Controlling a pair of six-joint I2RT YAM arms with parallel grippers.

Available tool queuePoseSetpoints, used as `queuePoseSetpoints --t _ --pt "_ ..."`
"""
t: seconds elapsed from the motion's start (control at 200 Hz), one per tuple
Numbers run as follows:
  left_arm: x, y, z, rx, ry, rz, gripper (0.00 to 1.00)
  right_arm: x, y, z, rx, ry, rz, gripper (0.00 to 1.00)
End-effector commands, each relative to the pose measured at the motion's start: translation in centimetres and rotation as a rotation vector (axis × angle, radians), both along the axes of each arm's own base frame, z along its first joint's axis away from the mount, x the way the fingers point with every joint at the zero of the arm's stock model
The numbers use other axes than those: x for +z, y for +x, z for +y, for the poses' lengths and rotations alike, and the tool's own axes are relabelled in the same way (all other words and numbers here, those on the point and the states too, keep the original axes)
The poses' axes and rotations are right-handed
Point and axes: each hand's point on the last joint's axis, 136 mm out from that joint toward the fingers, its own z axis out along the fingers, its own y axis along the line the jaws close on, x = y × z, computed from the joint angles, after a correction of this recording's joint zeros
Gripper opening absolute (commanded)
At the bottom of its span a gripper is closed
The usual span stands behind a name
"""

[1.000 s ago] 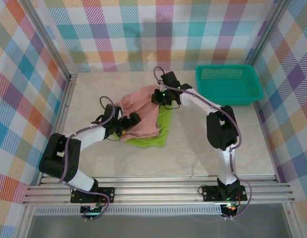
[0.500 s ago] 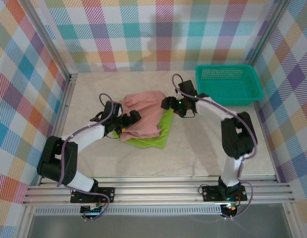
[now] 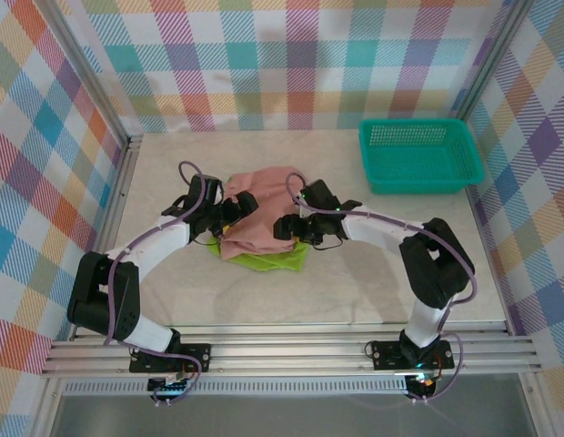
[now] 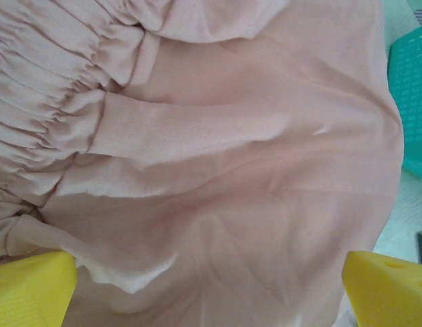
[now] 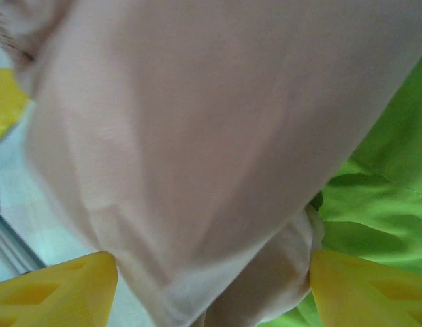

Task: Fold and stack the shorts

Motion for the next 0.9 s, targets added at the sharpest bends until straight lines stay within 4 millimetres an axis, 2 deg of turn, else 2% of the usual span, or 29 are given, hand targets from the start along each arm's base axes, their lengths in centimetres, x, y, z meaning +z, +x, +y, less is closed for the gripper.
queuePoseSetpoints --t 0.0,0.105,0.175,0.225,0.31,0.34,0.42,0.575,0.635,0.695,0.75,0.895 --pt "-0.1 1.2 0.5 0.008 0.021 -0.023 1.00 -0.3 0.5 1.0 0.045 -0.021 -0.050 0.73" --pt "-1.1 1.5 0.6 0.013 0.031 -0.006 1.00 -0.8 0.4 1.9 0.077 -0.028 -0.035 0.68" --pt "-1.8 1.6 0.6 0.013 0.032 0.004 1.00 -1.0 0.3 2.3 0.080 -0.022 -0.026 0.61" --pt "-2.1 1.7 0.5 0.014 0.030 0.009 1.00 -1.0 0.3 2.3 0.076 -0.019 -0.023 0.54" --pt "-2.5 1.8 0.5 0.015 0.031 0.014 1.00 -0.5 0.2 2.6 0.082 -0.010 -0.008 0.34" --pt "-2.4 1.8 0.6 0.016 0.032 0.015 1.00 0.0 0.0 2.8 0.089 0.000 0.009 0.26" --pt "-1.9 2.1 0.8 0.017 0.034 0.004 1.00 1.7 -0.6 3.1 0.086 0.033 0.060 0.14" --pt "-0.5 2.4 1.0 0.008 0.040 -0.006 1.00 5.6 -2.9 3.2 0.045 0.132 0.248 0.08" --pt "-0.2 2.5 1.0 0.004 0.045 -0.009 1.00 6.1 -3.7 2.9 0.010 0.164 0.329 0.08" --pt "-0.1 2.5 1.0 0.000 0.047 -0.006 1.00 5.6 -4.7 2.7 -0.010 0.173 0.407 0.08" --pt "-0.2 2.5 1.0 0.001 0.048 0.001 1.00 4.2 -5.6 2.4 -0.030 0.160 0.481 0.09" --pt "-1.4 2.2 0.9 0.000 0.043 0.035 1.00 -1.3 -7.4 0.5 -0.081 0.067 0.572 0.19"
